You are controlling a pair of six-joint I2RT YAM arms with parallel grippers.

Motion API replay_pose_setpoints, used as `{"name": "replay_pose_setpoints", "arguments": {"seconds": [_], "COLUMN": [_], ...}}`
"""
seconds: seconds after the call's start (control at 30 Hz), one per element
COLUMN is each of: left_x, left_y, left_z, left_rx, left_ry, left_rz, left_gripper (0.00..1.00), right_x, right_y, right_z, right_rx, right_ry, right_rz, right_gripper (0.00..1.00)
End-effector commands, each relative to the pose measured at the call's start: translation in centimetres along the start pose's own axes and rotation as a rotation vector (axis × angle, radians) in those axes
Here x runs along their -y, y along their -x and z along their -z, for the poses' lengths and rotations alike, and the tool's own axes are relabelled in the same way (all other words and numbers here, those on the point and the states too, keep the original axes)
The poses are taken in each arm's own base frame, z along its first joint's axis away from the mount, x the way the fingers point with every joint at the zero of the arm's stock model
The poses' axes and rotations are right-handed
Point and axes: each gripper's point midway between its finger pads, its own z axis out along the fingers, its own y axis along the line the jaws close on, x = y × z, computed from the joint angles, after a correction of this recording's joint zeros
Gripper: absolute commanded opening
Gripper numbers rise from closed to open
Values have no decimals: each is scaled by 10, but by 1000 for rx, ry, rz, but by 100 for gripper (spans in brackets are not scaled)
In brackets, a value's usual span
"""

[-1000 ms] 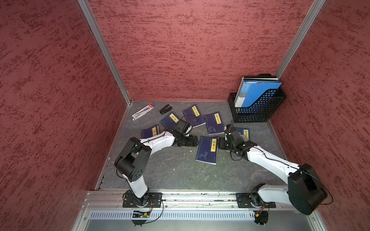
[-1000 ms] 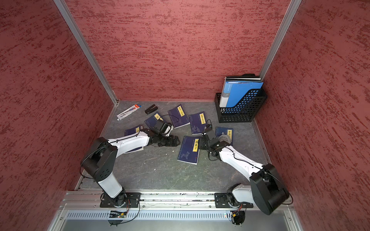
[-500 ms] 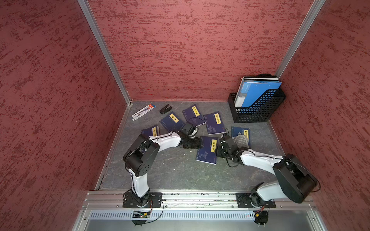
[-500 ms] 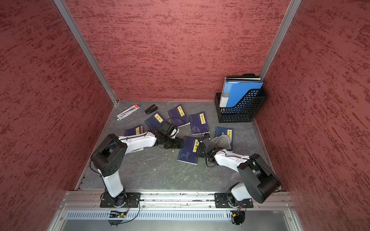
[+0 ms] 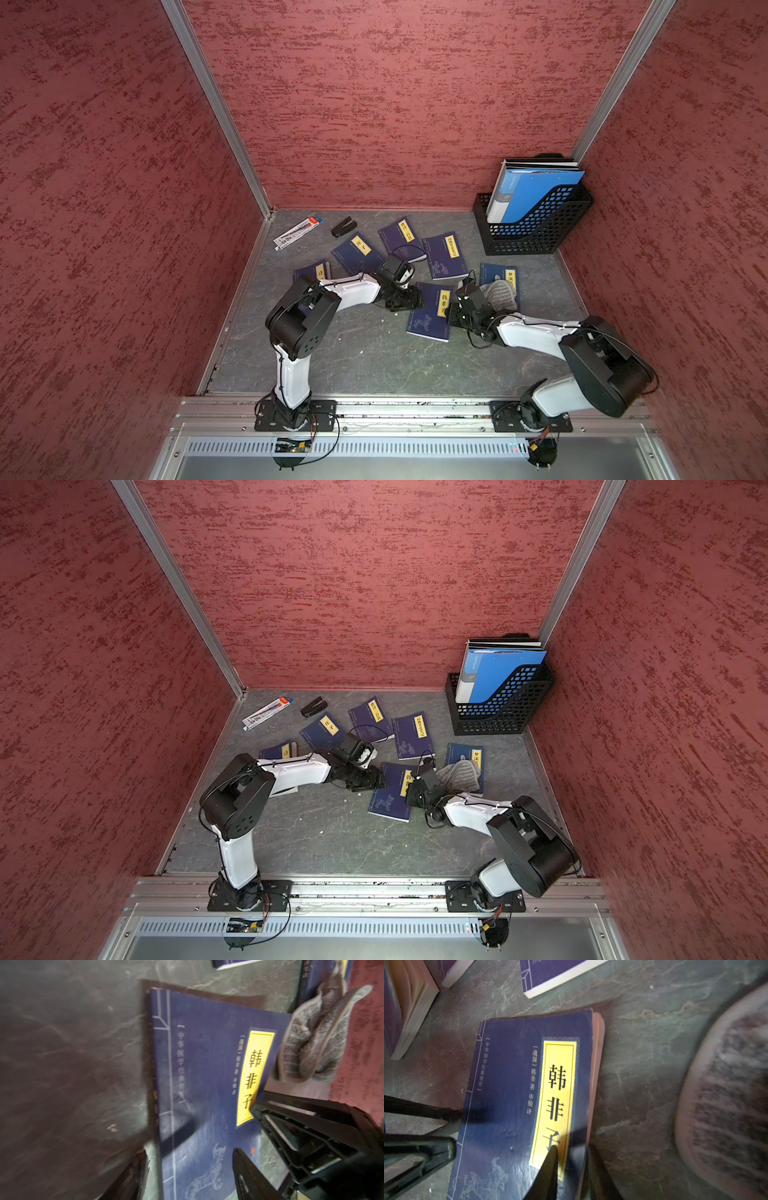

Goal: Wipe the cover of the book
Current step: Pick up the book from the center of the board.

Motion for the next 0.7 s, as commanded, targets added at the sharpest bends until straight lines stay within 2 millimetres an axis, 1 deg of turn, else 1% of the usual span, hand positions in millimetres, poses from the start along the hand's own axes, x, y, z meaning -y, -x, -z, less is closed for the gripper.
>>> {"name": "replay_pose_setpoints", "arguments": {"seconds": [0.0, 0.13, 0.33, 0.4, 0.5, 0.67], "left_x": [18, 29, 44, 51, 51, 46], "left_y": [4, 7, 14, 15, 17, 17], "left_z": [-5, -4, 4, 7, 10, 10], "left_rx": [-12, -16, -3, 3, 10, 10], "left_ry": [-92, -160, -259, -307, -332, -315], "left_rz": [4, 19, 19, 19, 32, 44], "left_gripper": [64, 61, 47, 47, 42, 26], "right_x": [28, 27, 28, 29, 29, 28], "right_y": [-38, -41, -46, -48, -49, -47], "right_z": [-5, -6, -10, -11, -11, -11], "right_rx": [-114, -118, -128, -131, -130, -120], "right_ry": [-78, -65, -57, -57, -57, -54], "right_rz": [-3, -13, -12, -14, -13, -13], "right_gripper": [22, 21, 20, 20, 20, 21]}}
